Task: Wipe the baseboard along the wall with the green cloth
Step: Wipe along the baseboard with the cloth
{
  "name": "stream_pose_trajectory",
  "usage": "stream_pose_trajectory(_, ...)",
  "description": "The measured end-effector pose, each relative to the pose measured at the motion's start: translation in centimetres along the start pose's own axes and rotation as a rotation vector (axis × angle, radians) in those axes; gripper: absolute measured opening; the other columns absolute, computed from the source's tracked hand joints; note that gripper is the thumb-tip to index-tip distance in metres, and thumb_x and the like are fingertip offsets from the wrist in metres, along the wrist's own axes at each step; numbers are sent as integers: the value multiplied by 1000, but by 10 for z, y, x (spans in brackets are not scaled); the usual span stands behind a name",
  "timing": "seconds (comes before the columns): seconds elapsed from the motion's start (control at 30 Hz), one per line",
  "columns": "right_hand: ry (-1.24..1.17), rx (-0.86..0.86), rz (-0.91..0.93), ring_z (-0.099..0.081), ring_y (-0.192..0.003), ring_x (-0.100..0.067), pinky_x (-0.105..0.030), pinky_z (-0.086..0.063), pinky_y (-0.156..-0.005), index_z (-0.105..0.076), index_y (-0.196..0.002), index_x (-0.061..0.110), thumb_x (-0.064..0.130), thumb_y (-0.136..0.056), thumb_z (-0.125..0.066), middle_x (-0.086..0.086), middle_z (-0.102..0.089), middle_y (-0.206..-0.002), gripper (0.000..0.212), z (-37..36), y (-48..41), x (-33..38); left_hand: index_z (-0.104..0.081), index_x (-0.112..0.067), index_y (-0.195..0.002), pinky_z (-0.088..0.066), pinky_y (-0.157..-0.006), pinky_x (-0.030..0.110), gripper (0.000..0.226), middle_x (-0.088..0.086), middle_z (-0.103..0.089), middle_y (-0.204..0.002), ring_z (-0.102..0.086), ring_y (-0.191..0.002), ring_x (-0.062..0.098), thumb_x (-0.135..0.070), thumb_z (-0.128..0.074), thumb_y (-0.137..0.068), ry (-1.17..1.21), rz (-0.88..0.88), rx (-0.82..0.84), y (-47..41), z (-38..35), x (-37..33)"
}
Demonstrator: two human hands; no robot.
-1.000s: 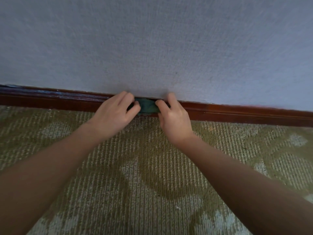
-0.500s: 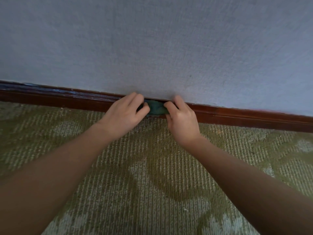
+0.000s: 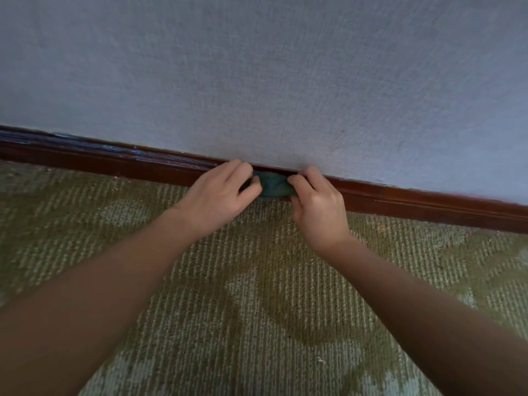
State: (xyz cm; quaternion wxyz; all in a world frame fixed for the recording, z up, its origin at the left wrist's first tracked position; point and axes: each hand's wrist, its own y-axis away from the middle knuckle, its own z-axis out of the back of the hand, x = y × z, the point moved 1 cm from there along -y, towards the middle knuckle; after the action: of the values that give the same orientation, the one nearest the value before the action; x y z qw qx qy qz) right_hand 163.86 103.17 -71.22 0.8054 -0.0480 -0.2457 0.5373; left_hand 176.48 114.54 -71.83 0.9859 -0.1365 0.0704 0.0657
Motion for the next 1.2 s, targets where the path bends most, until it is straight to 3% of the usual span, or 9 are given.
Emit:
stream_pose_trajectory(0.03,-2,3,-6,-59,-60,-32,-33,-50,-43,-65,-79,-9,-21,-62,-69,-23,-60,-77,21,0,0,0,-61,8,-91,-47,-53,36,14,21,-61,-79,-59,-67,32,3,-65,-79,29,54,23,0,1,-2)
stream_pose_trajectory(0.13,-8,13,-18,-59,-61,-32,-34,-51,-44,-65,-80,-9,-22,-62,-69,-23,-60,-78,22,2,0,2,-60,3,-98,-43,-76,41,40,19,-62,-97,-57,-89,32,-30,-38,-91,173,251,6,-2,-1,0)
stream_pose_trajectory(0.27,-4,50,-17,-59,-58,-32,-30,-45,-43,-64,-78,-8,-22,-57,-71,-23,-60,-78,26,1,-7,13,-58,2,-104,-40,-82,39,46,18,-60,-105,-54,-96,30,-35,-34,-91,125,249,-17,3,1,8)
stream_pose_trajectory(0.43,-21,75,-40,-57,-58,-33,-27,-40,-44,-64,-80,-8,-21,-59,-70,-23,-58,-79,25,2,-4,18,-63,12,-85,-36,-50,30,18,22,-59,-78,-57,-66,33,4,-48,-78,68,138,89,5,21,-5)
stream_pose_trajectory(0.57,-10,31,-76,-57,-60,-37,-40,-51,-47,-64,-87,-10,-18,-67,-68,-26,-57,-83,22,11,2,5,-58,4,-101,-26,-68,24,36,8,-51,-90,-50,-89,30,-23,-35,-94,71,219,-101,-5,7,-10)
stream_pose_trajectory(0.63,0,28,-72,-58,-61,-38,-42,-52,-48,-64,-88,-10,-17,-68,-66,-27,-57,-85,21,11,2,4,-57,2,-104,-24,-71,24,42,15,-56,-100,-47,-94,30,-29,-31,-95,97,183,-57,-7,1,-8)
stream_pose_trajectory(0.8,-27,60,-91,-58,-72,-40,-42,-49,-57,-64,-95,-7,-12,-76,-62,-27,-55,-96,20,-3,-5,23,-62,7,-95,-51,-68,42,16,21,-63,-92,-59,-81,34,-6,-57,-88,34,201,-28,11,17,7)
stream_pose_trajectory(0.93,-43,30,-103,-59,-72,-40,-46,-54,-58,-64,-99,-7,-13,-74,-64,-27,-56,-96,25,1,1,14,-63,14,-88,-43,-45,32,38,28,-59,-79,-60,-67,37,19,-75,-52,-59,46,45,6,19,-4)
stream_pose_trajectory(1.2,-121,-68,-173,-60,-72,-37,-41,-52,-63,-65,-97,-6,-13,-72,-66,-25,-58,-95,26,-21,-8,35,-66,12,-89,-48,-55,36,27,25,-63,-83,-57,-72,35,7,-41,-77,-171,-91,-36,19,21,28)
